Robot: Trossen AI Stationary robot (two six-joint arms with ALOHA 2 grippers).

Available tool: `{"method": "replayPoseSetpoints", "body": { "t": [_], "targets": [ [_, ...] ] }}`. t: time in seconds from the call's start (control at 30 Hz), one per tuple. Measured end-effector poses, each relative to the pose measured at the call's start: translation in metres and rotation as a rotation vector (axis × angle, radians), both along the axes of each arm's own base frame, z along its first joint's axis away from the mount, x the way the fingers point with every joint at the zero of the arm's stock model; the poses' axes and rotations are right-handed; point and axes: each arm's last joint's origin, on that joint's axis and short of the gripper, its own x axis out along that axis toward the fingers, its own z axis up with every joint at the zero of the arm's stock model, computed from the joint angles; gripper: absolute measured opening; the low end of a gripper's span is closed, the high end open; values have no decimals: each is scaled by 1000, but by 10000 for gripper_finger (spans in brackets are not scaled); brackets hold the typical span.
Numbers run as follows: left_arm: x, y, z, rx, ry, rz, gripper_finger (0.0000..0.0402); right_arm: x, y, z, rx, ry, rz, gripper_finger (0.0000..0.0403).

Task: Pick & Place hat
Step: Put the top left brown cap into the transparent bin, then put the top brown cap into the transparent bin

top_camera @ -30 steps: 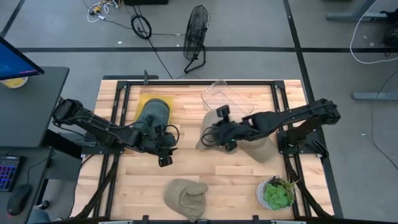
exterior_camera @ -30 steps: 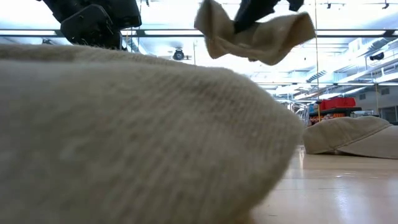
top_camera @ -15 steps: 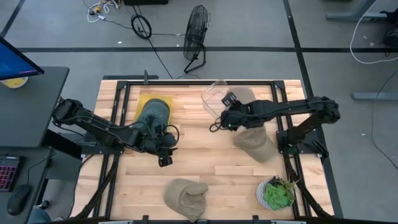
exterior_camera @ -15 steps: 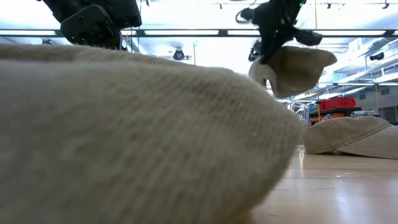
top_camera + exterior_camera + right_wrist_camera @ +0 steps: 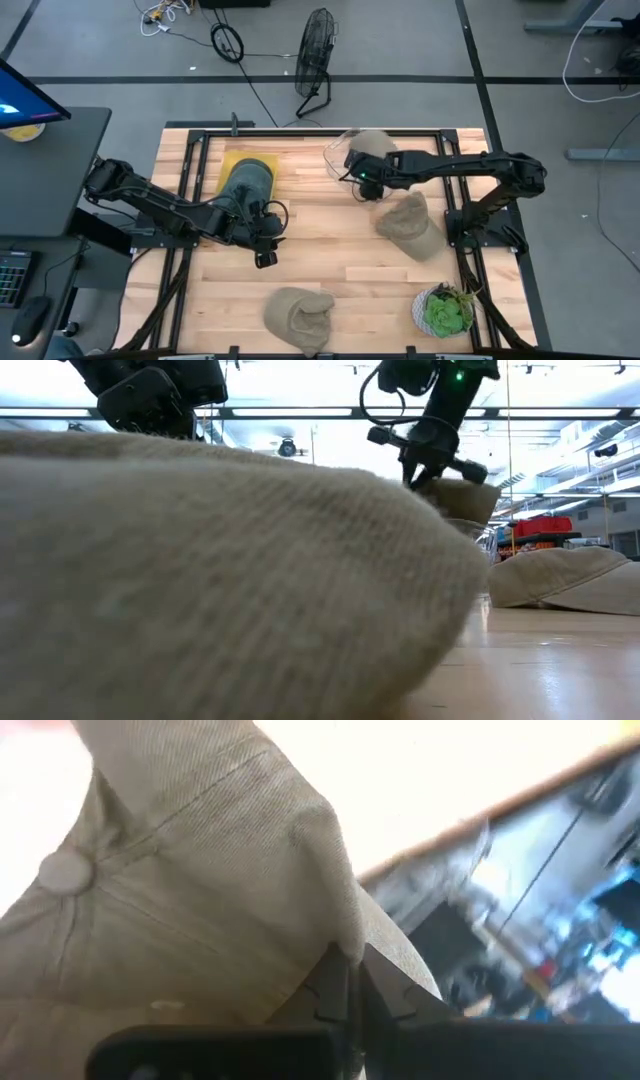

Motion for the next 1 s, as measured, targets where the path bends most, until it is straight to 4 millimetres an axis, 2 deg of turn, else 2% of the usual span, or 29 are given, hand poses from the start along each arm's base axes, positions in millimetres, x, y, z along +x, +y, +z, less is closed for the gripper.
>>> {"method": "replayPoseSetpoints", "body": {
  "t": [0.13, 0.23, 0.43, 0.6, 0.8, 1.0],
  "targets": [
    [0, 0, 0, 0, 0, 0, 179, 3, 4, -15, 117, -68, 73, 5],
    [0, 0, 0, 0, 0, 0, 179, 3, 3, -23, 253, -132, 65, 6],
    [0, 0, 0, 0, 0, 0, 179, -2, -9, -35, 394, -252, -147, 14],
    [0, 0, 0, 0, 0, 0, 179, -4, -20, -42, 476, -336, -252, 53],
    [0, 0, 0, 0, -1, 0, 179, -2, -26, -40, 472, -406, -282, 113],
    [0, 0, 0, -3, -7, 1, 179, 4, -4, -35, 434, -573, -487, 146]
  ]
}}
